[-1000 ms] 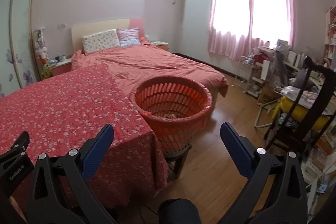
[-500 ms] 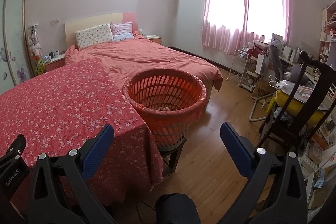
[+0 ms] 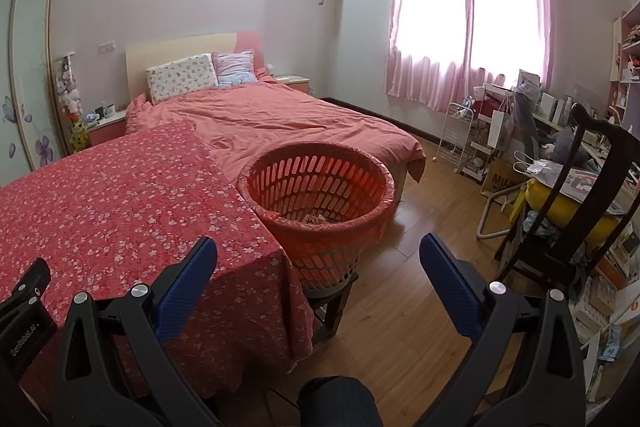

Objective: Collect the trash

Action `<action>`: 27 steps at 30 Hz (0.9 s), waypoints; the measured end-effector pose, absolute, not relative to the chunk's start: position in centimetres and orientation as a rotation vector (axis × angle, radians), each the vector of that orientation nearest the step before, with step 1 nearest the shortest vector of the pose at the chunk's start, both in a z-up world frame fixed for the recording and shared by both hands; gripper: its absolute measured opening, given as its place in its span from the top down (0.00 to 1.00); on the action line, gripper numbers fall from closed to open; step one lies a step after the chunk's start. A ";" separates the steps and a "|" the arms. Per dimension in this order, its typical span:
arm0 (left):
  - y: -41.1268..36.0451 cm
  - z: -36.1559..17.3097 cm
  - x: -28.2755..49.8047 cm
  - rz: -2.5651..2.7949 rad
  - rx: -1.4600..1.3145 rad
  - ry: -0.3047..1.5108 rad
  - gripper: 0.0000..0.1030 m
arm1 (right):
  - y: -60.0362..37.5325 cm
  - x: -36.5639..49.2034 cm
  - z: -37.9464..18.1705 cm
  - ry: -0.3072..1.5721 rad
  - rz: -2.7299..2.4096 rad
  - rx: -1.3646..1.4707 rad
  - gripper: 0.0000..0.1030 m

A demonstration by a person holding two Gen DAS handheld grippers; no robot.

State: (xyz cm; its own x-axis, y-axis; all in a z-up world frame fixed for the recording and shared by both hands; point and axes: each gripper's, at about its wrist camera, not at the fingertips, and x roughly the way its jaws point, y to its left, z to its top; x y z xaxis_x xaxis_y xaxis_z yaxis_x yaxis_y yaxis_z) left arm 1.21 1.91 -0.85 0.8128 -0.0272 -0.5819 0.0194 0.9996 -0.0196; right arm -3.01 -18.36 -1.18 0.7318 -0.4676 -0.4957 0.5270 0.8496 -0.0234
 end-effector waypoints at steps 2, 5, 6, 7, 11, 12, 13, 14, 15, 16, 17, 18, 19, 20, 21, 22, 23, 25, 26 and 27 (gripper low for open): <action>1.9 -0.8 1.2 -0.026 -0.013 0.622 0.04 | -18.3 -3.0 -1.2 0.515 -0.540 0.125 0.03; 1.9 -0.8 1.1 -0.025 -0.015 0.620 0.04 | -18.3 -3.0 -1.1 0.515 -0.530 0.131 0.03; 1.9 -0.7 1.1 -0.024 -0.016 0.619 0.04 | -18.2 -3.0 -1.1 0.515 -0.529 0.132 0.03; 2.0 -0.6 1.0 -0.023 -0.017 0.618 0.04 | -18.2 -3.0 -1.1 0.515 -0.528 0.131 0.03; 2.0 -0.4 0.8 -0.021 -0.021 0.611 0.04 | -18.1 -3.0 -1.1 0.514 -0.527 0.131 0.03; 2.0 -0.3 0.8 -0.021 -0.022 0.610 0.04 | -18.1 -3.0 -1.1 0.514 -0.527 0.131 0.03; 2.0 -0.3 0.7 -0.021 -0.022 0.608 0.04 | -18.1 -3.0 -1.1 0.513 -0.527 0.131 0.03; 2.0 -0.2 0.6 -0.021 -0.022 0.605 0.04 | -18.1 -3.0 -1.1 0.513 -0.527 0.131 0.03; 1.9 -0.1 0.6 -0.022 -0.022 0.603 0.04 | -18.0 -3.0 -1.1 0.512 -0.527 0.132 0.03; 1.9 -0.1 0.6 -0.023 -0.021 0.602 0.04 | -18.0 -3.0 -1.1 0.512 -0.527 0.132 0.03; 1.9 0.0 0.5 -0.023 -0.021 0.600 0.04 | -18.0 -3.0 -1.1 0.512 -0.527 0.132 0.03; 1.9 0.0 0.4 -0.023 -0.020 0.599 0.04 | -18.0 -3.0 -1.0 0.511 -0.527 0.133 0.03; 1.8 0.0 0.4 -0.023 -0.020 0.598 0.04 | -18.0 -3.0 -1.0 0.511 -0.527 0.132 0.03; 1.8 0.0 0.4 -0.024 -0.021 0.598 0.04 | -17.9 -3.0 -1.0 0.511 -0.527 0.132 0.03; 1.8 0.1 0.3 -0.024 -0.022 0.597 0.04 | -17.9 -3.1 -1.0 0.511 -0.526 0.132 0.03; 1.8 0.1 0.3 -0.023 -0.022 0.596 0.04 | -18.0 -3.1 -1.0 0.511 -0.526 0.132 0.03; 1.8 0.1 0.2 -0.023 -0.023 0.595 0.04 | -18.0 -3.0 -1.0 0.511 -0.526 0.132 0.03; 1.8 0.2 0.2 -0.022 -0.024 0.592 0.04 | -18.0 -3.1 -1.0 0.511 -0.525 0.133 0.03; 1.8 0.2 0.2 -0.022 -0.024 0.591 0.04 | -18.0 -3.1 -1.0 0.511 -0.525 0.133 0.03; 1.7 0.3 0.2 -0.021 -0.024 0.589 0.04 | -17.9 -3.1 -1.0 0.511 -0.525 0.133 0.03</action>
State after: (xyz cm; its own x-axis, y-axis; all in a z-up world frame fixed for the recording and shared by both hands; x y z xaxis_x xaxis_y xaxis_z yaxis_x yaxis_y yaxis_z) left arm 0.17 1.75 0.27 0.8310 -0.0267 -0.5556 0.0130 0.9995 -0.0286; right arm -3.07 -17.90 -0.99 0.7439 -0.4455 -0.4981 0.5103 0.8600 -0.0070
